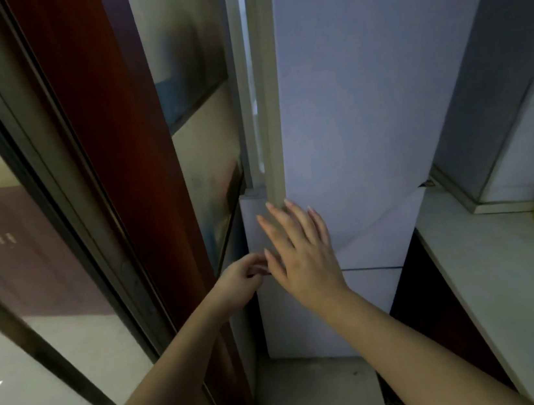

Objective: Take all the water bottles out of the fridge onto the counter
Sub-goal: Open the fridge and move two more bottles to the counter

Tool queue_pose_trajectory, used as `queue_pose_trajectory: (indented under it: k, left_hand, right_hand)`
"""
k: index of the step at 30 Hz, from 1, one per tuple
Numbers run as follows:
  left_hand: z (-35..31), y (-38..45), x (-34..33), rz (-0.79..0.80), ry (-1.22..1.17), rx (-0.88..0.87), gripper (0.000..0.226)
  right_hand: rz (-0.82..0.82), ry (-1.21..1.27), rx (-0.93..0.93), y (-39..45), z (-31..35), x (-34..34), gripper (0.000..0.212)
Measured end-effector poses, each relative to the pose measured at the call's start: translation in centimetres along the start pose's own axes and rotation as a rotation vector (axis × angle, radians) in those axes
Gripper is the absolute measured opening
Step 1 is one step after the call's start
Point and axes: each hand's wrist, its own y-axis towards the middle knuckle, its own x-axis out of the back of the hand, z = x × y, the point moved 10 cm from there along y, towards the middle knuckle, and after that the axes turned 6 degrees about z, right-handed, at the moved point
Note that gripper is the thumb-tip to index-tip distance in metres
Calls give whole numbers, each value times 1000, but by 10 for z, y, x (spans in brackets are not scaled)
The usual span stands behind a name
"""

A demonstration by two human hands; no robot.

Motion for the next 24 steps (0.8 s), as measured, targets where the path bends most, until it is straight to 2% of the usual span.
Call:
queue_pose_trajectory:
  k: [5, 10, 13, 18, 21, 24]
  left_hand:
    - [-6, -12, -22, 41, 10, -46, 33]
    - [-27, -18, -36, 15, 70, -75, 43]
    - [-45, -19, -43, -10, 64, -118, 38]
    - [-70, -18, -56, -34, 12, -183, 38]
    - [-80, -20, -70, -21, 19, -214, 38]
    - [-86, -22, -83, -6, 55, -241, 40]
  right_hand:
    - [-42, -253, -15, -22, 5, 28, 72]
    - [91, -344, -173, -51, -30, 49, 92]
    - [105, -381, -251, -75, -42, 67, 88]
    - [40, -381, -379, -107, -55, 96, 76]
    - [56, -381, -323, -118, -55, 98, 69]
    - [154, -314, -301, -122, -62, 84, 67]
